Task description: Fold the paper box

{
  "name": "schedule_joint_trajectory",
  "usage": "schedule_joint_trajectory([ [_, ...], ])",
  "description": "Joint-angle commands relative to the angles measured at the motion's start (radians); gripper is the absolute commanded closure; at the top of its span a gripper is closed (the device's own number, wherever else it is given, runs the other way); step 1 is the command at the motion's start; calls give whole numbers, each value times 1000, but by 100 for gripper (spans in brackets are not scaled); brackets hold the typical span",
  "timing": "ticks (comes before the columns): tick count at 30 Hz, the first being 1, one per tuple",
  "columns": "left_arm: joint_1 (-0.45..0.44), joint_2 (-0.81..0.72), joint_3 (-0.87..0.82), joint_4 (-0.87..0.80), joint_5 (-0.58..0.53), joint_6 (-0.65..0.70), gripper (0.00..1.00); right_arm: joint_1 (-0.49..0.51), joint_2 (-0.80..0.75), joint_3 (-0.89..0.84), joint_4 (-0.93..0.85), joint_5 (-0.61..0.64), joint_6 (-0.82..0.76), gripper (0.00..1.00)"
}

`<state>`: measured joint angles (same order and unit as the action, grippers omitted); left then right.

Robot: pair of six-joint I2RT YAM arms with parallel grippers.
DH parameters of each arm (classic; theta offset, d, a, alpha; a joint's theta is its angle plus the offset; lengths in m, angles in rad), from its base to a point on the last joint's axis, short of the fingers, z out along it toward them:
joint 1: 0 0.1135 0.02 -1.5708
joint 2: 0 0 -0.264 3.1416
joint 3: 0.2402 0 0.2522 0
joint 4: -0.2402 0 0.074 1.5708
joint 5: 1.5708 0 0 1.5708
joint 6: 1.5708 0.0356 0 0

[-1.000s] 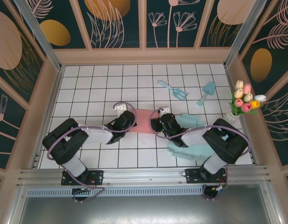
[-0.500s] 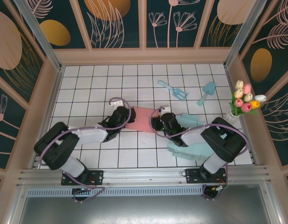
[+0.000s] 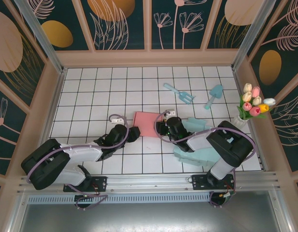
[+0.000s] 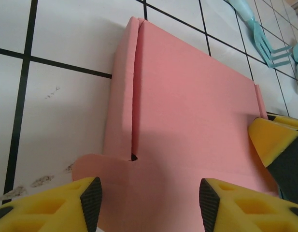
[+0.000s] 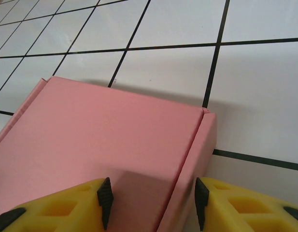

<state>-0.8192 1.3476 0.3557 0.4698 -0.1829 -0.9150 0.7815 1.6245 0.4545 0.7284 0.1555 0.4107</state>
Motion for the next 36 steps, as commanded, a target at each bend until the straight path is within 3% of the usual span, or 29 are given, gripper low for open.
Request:
schedule_joint_trajectory([
  [1, -14, -25, -6, 23, 20, -28, 42, 4, 31, -25, -46, -29, 19, 49],
  [11, -25, -3, 35, -5, 40, -26, 43, 4, 29, -25, -49, -32, 24, 49],
  [13, -29, -20, 73, -85, -13, 10, 42, 4, 30, -25, -47, -31, 25, 49],
  [18, -29, -28, 147, -271, -229, 79, 25, 4, 31, -31, -44, -30, 25, 49],
  [21, -26, -31, 163, -293, -283, 65, 4, 4, 31, -34, -42, -26, 23, 49],
  [22, -24, -27, 168, -291, -295, 58, 1, 4, 31, -34, -41, -26, 23, 49],
  [27, -20, 44, 229, -265, -215, 34, 1, 4, 34, -33, -40, -31, 23, 49],
  [31, -20, 186, 357, -361, -163, 23, 1, 4, 28, -38, -40, -29, 22, 48],
  [36, -18, 310, 484, -520, -206, -26, 1, 4, 24, -44, -35, -31, 20, 48],
])
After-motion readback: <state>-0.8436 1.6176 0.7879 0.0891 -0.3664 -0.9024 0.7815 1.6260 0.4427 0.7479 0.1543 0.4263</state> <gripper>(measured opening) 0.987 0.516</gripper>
